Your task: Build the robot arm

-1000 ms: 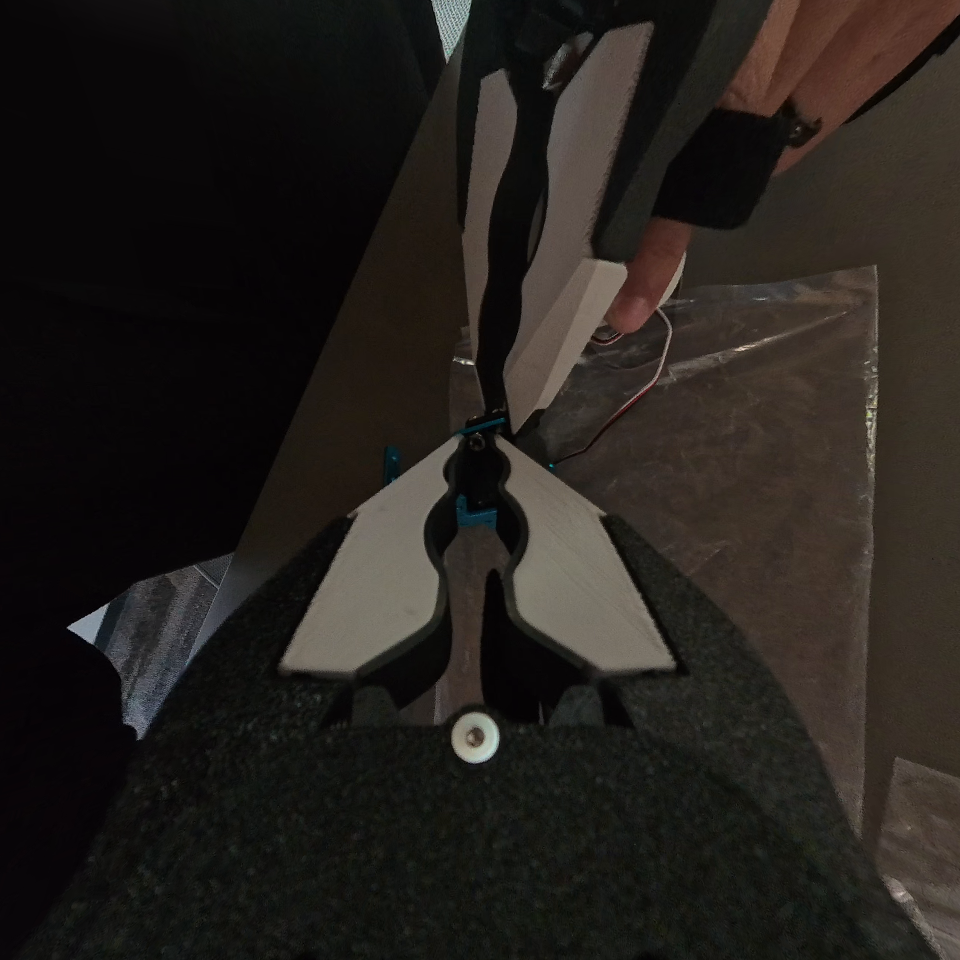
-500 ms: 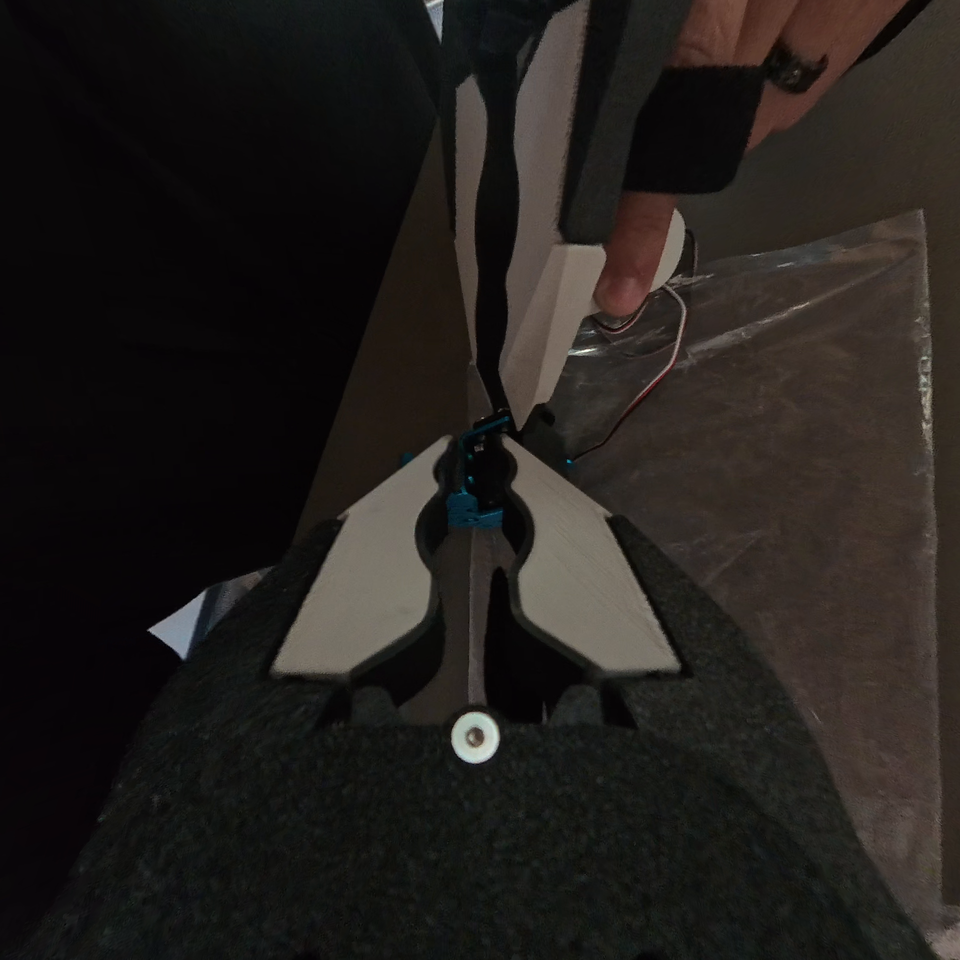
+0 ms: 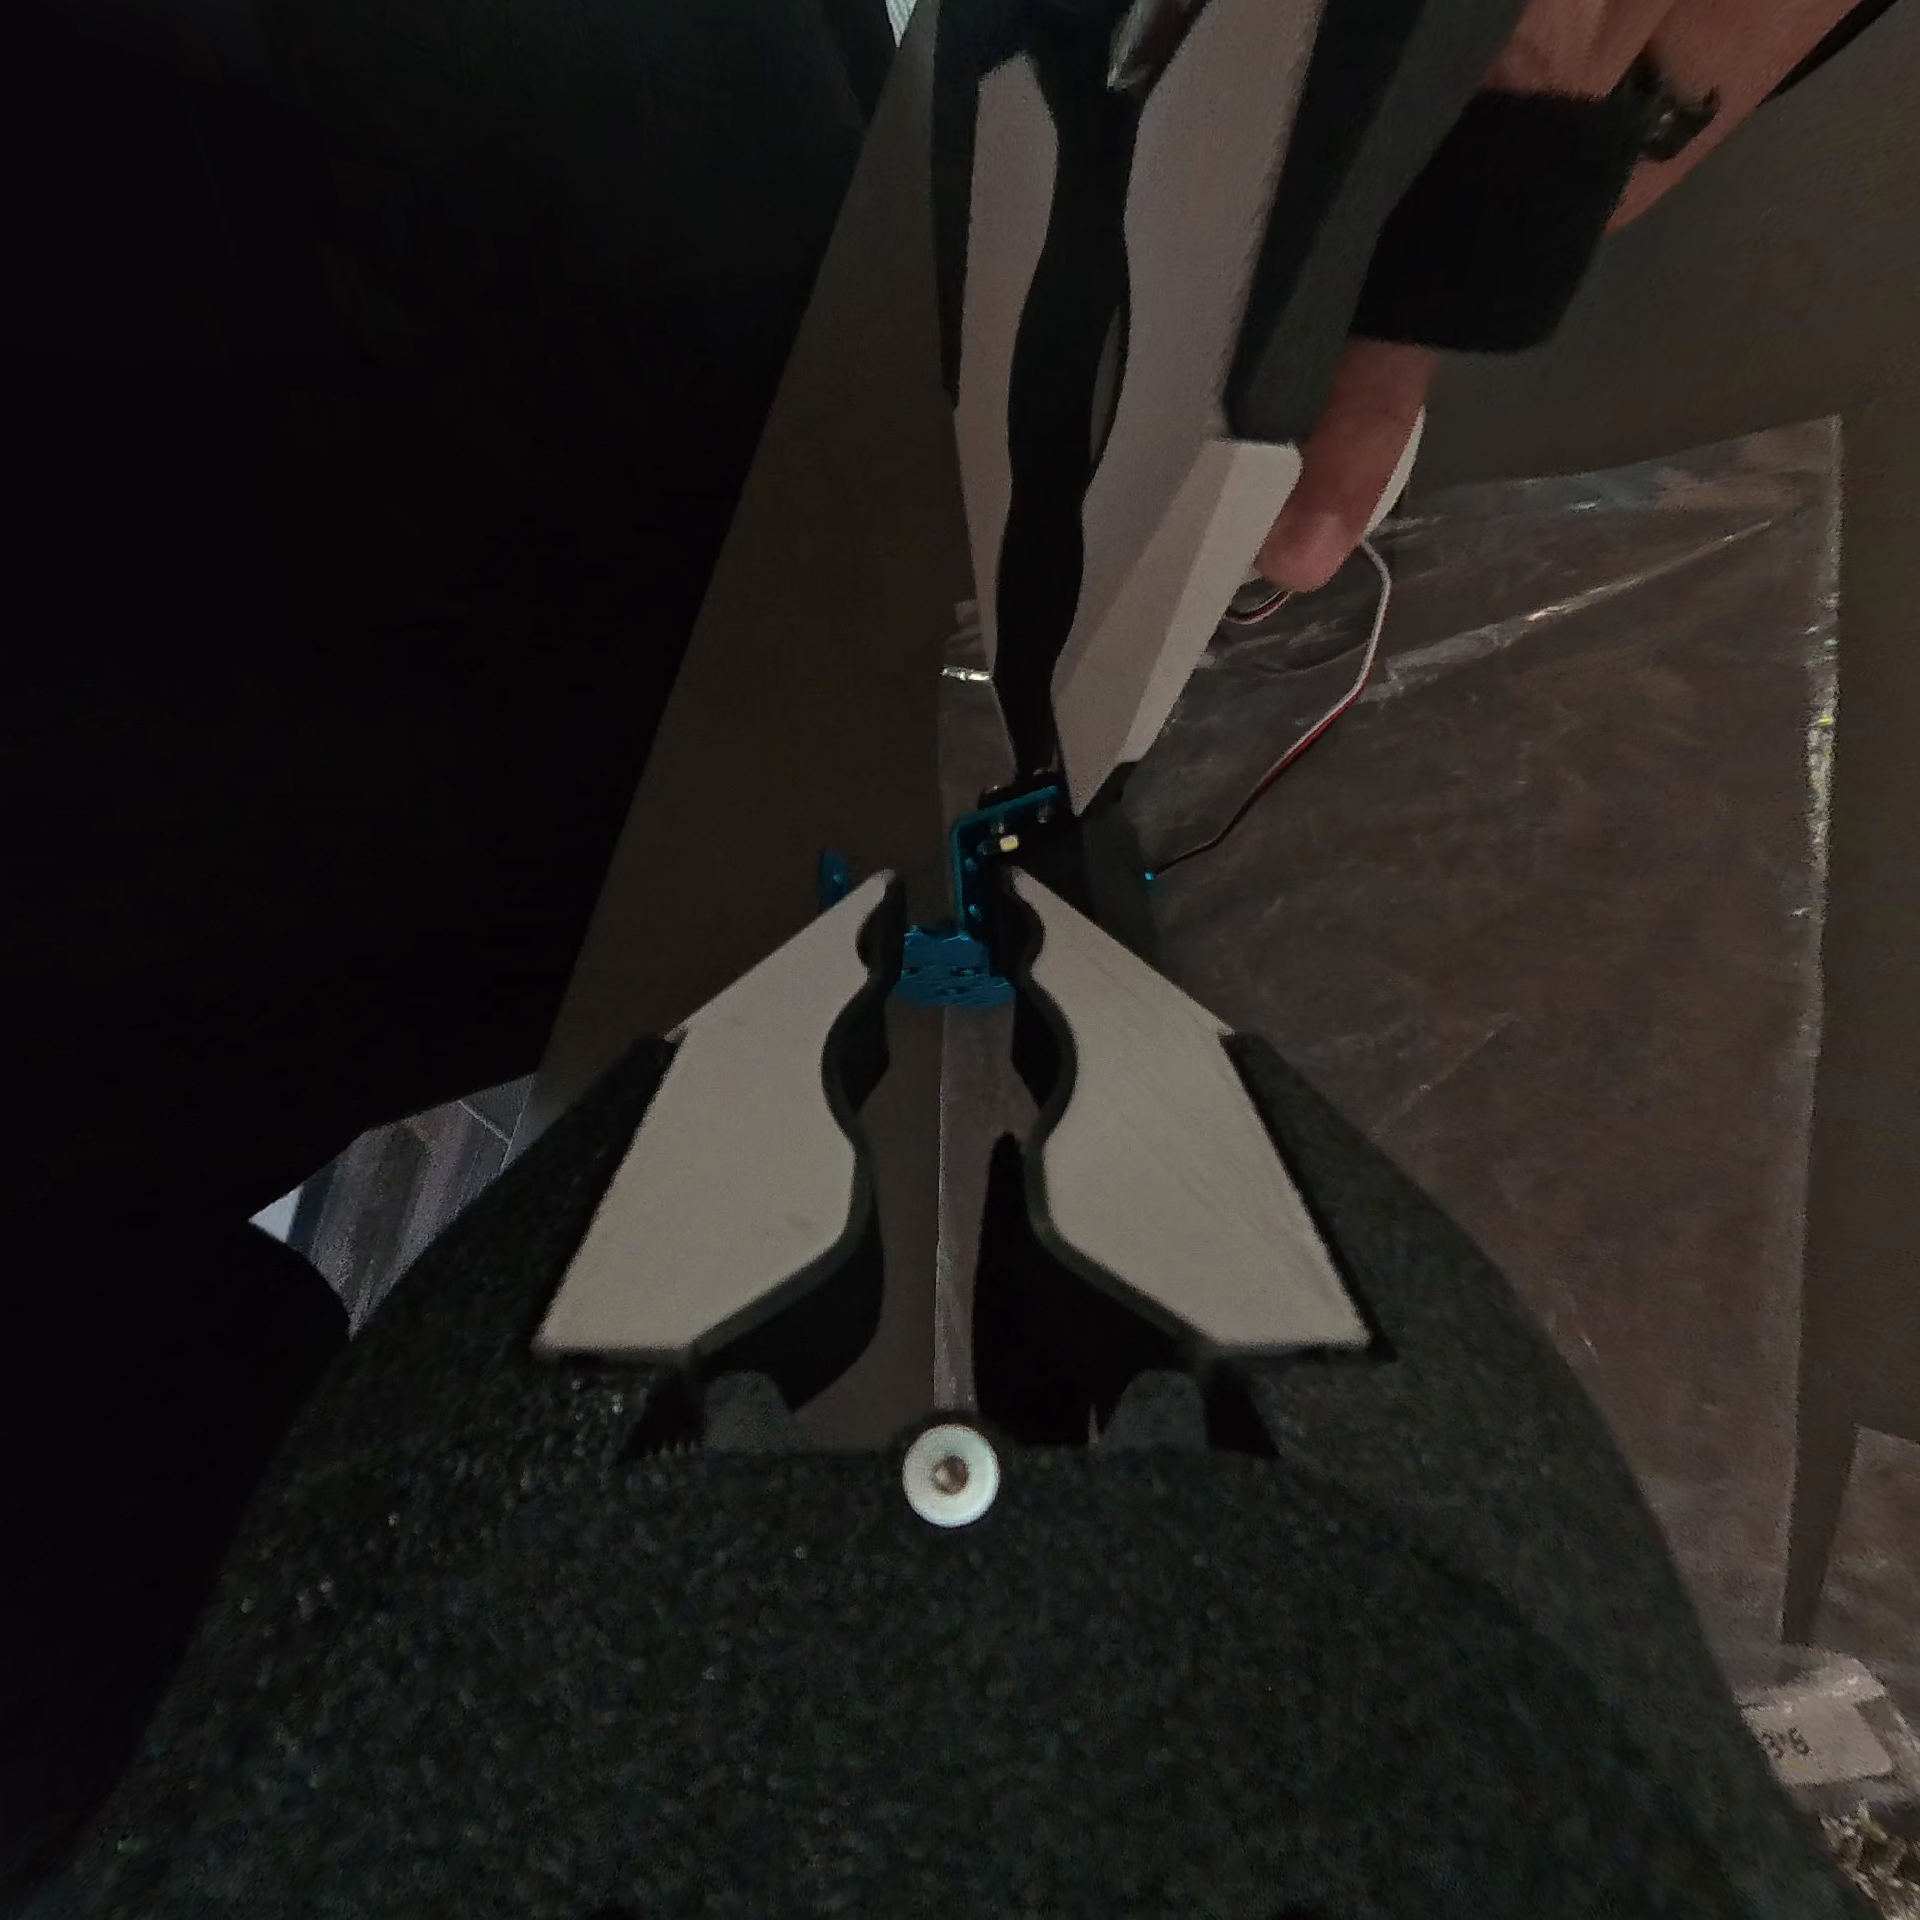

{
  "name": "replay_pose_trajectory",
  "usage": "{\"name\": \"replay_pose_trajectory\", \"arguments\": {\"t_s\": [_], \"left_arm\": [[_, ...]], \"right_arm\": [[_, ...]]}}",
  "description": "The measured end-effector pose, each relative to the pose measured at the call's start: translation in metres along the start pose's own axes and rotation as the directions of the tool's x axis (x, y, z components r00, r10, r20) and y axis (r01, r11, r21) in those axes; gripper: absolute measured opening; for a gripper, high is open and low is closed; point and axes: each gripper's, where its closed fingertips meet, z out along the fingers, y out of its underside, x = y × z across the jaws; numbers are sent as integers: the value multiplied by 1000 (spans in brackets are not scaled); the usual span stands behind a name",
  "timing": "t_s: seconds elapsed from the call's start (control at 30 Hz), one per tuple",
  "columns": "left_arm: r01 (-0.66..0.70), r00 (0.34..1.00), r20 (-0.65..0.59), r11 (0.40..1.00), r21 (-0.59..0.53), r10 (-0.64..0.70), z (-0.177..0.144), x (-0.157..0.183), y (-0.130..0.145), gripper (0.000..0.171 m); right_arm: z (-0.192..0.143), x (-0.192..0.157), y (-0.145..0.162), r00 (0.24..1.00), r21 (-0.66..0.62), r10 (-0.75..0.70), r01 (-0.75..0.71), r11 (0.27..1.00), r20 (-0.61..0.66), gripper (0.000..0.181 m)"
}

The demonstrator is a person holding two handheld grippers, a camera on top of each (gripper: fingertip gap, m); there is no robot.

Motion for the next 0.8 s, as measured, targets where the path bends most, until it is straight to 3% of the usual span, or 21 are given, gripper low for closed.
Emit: {"name": "replay_pose_trajectory", "arguments": {"t_s": [0.53, 0.8], "left_arm": [[0, 1000, 3, 1000, -2, 0, 0, -1, 0, 13], [2, 1000, 3, 1000, -1, -2, 0, -1, 0, 13]], "right_arm": [[2, 0, -3, 1000, 16, -4, 4, 1000, 13, 17], [-5, 16, -11, 997, 73, -24, 30, 997, -74, 21]]}}
